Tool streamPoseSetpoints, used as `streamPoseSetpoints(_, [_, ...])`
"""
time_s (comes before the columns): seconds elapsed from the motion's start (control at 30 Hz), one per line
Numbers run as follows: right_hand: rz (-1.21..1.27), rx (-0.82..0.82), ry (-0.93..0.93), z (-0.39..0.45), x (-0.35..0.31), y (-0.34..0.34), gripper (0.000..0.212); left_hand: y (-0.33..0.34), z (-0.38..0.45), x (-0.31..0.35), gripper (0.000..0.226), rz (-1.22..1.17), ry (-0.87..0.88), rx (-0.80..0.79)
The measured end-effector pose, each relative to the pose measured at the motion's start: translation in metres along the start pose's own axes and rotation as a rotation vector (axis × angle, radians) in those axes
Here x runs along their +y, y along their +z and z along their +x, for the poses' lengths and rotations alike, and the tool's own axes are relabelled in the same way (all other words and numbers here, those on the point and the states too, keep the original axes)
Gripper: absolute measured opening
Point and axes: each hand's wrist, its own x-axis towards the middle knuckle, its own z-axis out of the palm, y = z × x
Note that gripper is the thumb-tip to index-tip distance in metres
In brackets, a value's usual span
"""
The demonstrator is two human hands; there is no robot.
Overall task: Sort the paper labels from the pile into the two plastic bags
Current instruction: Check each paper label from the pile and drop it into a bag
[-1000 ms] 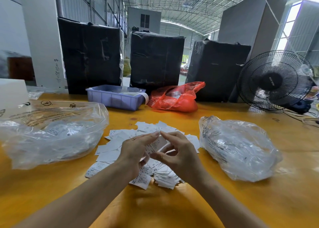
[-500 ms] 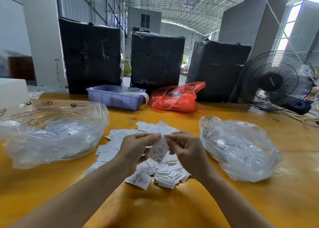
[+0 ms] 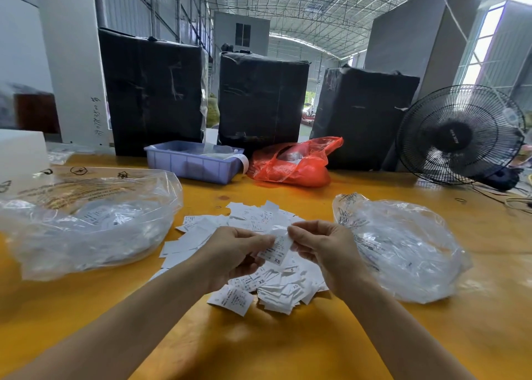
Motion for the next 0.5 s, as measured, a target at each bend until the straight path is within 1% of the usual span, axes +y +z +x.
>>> streamPoseSetpoints(0.13, [-0.072, 0.032, -0.027, 0.0, -0.001, -0.001, 0.005, -0.004, 0.003, 0.0, 0.01, 0.024, 0.003, 0.003])
streamPoseSetpoints(0.2, [-0.146, 0.091, -0.137, 0.003, -0.004, -0.007, 0.003, -0.007, 0.003, 0.004, 0.015, 0.048, 0.02, 0.035])
streamPoseSetpoints(0.23, [-0.266, 0.161, -0.244, 0.007, -0.006, -0.014, 0.002, -0.01, 0.003, 0.008, 0.017, 0.066, 0.04, 0.06])
streamPoseSetpoints(0.3, [-0.664, 0.346, -0.489, 0.015, -0.008, -0.033, 0.008, -0.021, 0.002, 0.017, 0.016, 0.137, 0.105, 0.141])
streamPoseSetpoints(0.33, [-0.858, 0.422, -0.563, 0.018, -0.008, -0.046, 0.011, -0.029, 0.003, 0.022, 0.014, 0.202, 0.156, 0.209])
streamPoseSetpoints(0.37, [-1.014, 0.47, -0.574, 0.022, -0.008, -0.059, 0.014, -0.04, 0.003, 0.027, 0.013, 0.287, 0.226, 0.297])
streamPoseSetpoints(0.4, [-1.138, 0.484, -0.52, 0.026, -0.008, -0.072, 0.018, -0.053, 0.004, 0.032, 0.014, 0.389, 0.315, 0.401])
streamPoseSetpoints(0.5, [-1.38, 0.441, -0.171, 0.034, -0.002, -0.105, 0.023, -0.1, 0.005, 0.045, 0.021, 0.722, 0.59, 0.797])
